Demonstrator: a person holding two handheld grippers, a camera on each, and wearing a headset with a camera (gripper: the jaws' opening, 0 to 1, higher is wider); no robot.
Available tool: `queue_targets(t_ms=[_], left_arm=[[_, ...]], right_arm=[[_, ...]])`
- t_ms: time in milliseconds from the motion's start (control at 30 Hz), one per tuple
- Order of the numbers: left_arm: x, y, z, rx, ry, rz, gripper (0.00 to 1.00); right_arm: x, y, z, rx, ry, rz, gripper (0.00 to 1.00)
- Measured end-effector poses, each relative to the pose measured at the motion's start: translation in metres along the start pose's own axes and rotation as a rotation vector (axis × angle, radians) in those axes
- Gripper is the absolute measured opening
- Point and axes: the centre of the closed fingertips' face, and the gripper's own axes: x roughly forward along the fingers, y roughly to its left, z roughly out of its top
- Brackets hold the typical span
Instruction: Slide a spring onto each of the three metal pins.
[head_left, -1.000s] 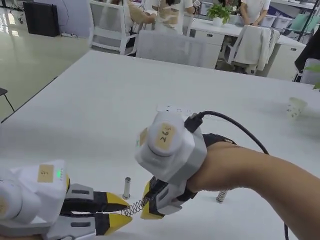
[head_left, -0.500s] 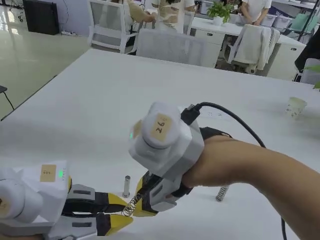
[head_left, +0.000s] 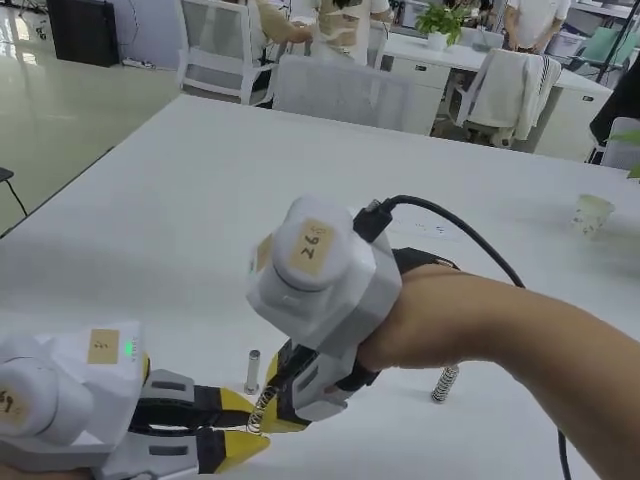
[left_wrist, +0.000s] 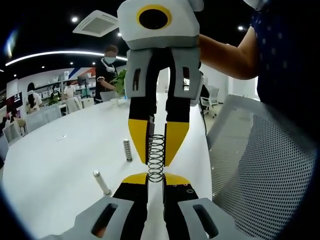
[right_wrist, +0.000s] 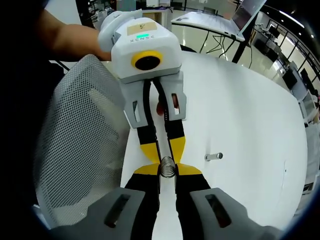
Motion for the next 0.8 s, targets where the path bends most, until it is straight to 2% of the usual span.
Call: queue_targets(t_ms=[800], left_arm=[[0.0040,-0.0022,-0.0018,0.002,0.002,-0.006,0.02]], right_arm=[[0.0018,0.0012,0.0009,-0.016,0.023,0.005,0.08]])
